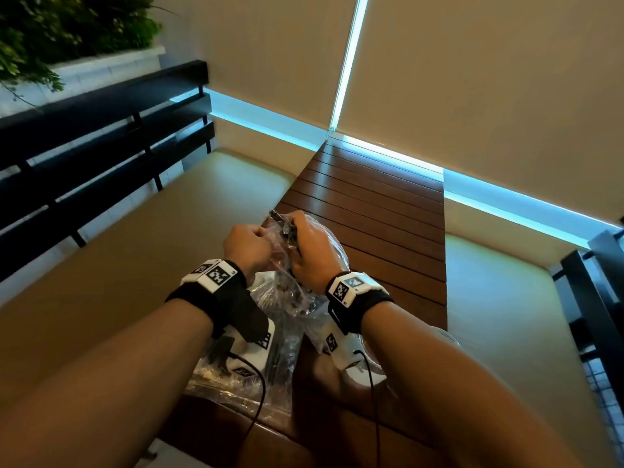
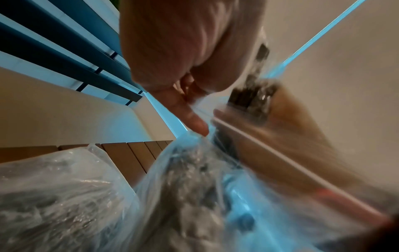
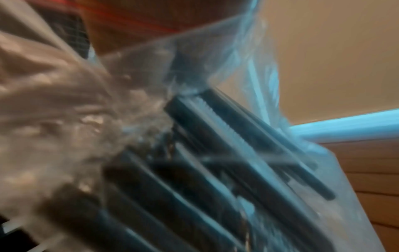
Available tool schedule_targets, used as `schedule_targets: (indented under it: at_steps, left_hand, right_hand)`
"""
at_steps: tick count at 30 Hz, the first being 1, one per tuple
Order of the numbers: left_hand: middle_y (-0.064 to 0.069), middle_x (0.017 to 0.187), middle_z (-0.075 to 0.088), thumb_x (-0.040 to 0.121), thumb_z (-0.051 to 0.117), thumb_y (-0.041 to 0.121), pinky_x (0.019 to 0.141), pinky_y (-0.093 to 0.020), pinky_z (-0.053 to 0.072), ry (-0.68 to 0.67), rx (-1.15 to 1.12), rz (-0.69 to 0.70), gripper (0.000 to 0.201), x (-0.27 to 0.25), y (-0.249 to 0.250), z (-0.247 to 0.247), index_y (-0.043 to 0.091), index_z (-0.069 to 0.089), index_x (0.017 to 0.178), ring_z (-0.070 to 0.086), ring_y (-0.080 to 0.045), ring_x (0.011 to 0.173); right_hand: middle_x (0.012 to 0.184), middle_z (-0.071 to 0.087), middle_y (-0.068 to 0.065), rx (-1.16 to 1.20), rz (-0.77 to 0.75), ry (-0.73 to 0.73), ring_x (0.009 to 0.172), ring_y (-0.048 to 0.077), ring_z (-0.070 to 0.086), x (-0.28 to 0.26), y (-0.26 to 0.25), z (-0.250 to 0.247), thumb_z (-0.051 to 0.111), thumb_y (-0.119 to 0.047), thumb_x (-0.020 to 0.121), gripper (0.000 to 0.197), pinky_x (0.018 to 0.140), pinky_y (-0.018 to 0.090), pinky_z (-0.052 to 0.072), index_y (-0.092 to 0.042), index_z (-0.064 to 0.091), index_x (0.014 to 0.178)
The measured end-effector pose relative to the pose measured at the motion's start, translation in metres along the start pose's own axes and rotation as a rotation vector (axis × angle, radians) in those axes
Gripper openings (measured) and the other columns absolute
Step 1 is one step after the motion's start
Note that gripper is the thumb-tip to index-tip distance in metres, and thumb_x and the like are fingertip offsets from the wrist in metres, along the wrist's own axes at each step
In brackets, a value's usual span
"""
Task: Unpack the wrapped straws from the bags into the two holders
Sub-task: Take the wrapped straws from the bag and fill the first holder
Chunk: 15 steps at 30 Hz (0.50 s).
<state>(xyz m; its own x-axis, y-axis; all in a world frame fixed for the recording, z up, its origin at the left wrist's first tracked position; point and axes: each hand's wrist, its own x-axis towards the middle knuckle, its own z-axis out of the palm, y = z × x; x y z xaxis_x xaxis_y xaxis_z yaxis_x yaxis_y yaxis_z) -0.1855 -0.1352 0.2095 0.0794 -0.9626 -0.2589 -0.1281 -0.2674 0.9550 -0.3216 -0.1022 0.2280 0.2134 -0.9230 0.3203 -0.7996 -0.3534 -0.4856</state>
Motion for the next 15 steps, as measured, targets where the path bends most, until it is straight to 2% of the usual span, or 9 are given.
schedule_targets:
  at_steps: [2, 4, 6, 10, 13, 15]
  left_hand:
    - [-0.019, 0.082, 0.072, 0.084, 0.061, -0.003, 0.061, -0.051, 0.061, 0.076, 0.017, -0.017, 0.021, 0.005, 0.0, 0.003, 0.01, 0.062, 0.068, 0.072, -0.034, 0.069]
    - [-0.02, 0.089, 0.07, 0.083, 0.063, -0.006, 0.069, -0.055, 0.061, 0.118, -0.012, -0.06, 0.016, 0.008, 0.0, 0.005, 0.008, 0.06, 0.076, 0.072, -0.037, 0.081]
    - [-0.018, 0.094, 0.067, 0.084, 0.065, -0.007, 0.077, -0.054, 0.06, 0.086, -0.084, -0.13, 0.015, 0.016, -0.006, 0.008, 0.006, 0.058, 0.086, 0.071, -0.036, 0.085]
    - [-0.014, 0.092, 0.06, 0.095, 0.048, -0.003, 0.077, -0.047, 0.06, 0.081, -0.202, -0.205, 0.015, 0.018, -0.013, 0.015, 0.01, 0.054, 0.088, 0.064, -0.028, 0.072]
    - [-0.013, 0.089, 0.059, 0.096, 0.047, 0.001, 0.079, -0.044, 0.057, 0.037, -0.202, -0.161, 0.012, 0.015, -0.017, 0.019, 0.01, 0.054, 0.091, 0.062, -0.027, 0.07]
    - [-0.014, 0.096, 0.064, 0.091, 0.054, 0.009, 0.084, -0.048, 0.058, -0.011, -0.054, -0.069, 0.008, 0.019, -0.022, 0.019, 0.017, 0.054, 0.089, 0.065, -0.03, 0.075]
  right_hand:
    - [0.111, 0.066, 0.004, 0.08, 0.016, 0.026, 0.095, 0.021, 0.061, 0.002, -0.006, -0.005, 0.064, -0.023, 0.093, 0.038, 0.079, 0.038, 0.053, -0.017, 0.046, 0.125]
    - [0.109, 0.067, 0.004, 0.175, 0.043, 0.064, 0.092, 0.021, 0.063, 0.006, -0.011, -0.011, 0.058, -0.012, 0.096, 0.033, 0.078, 0.038, 0.054, -0.016, 0.044, 0.125]
    - [0.111, 0.067, 0.005, 0.21, 0.054, 0.119, 0.093, 0.02, 0.065, 0.011, -0.013, -0.018, 0.057, -0.006, 0.095, 0.036, 0.078, 0.034, 0.054, -0.014, 0.043, 0.127]
    - [0.103, 0.067, 0.009, 0.316, 0.099, 0.326, 0.087, 0.023, 0.066, 0.02, -0.013, -0.033, 0.056, 0.0, 0.094, 0.037, 0.073, 0.034, 0.054, -0.005, 0.041, 0.127]
    - [0.095, 0.064, 0.004, 0.368, 0.118, 0.431, 0.079, 0.018, 0.061, 0.025, -0.019, -0.043, 0.056, -0.002, 0.095, 0.031, 0.068, 0.027, 0.046, -0.002, 0.042, 0.123]
    - [0.095, 0.064, 0.004, 0.419, 0.137, 0.472, 0.076, 0.015, 0.061, 0.032, -0.025, -0.053, 0.056, -0.003, 0.096, 0.028, 0.066, 0.021, 0.047, -0.005, 0.042, 0.121]
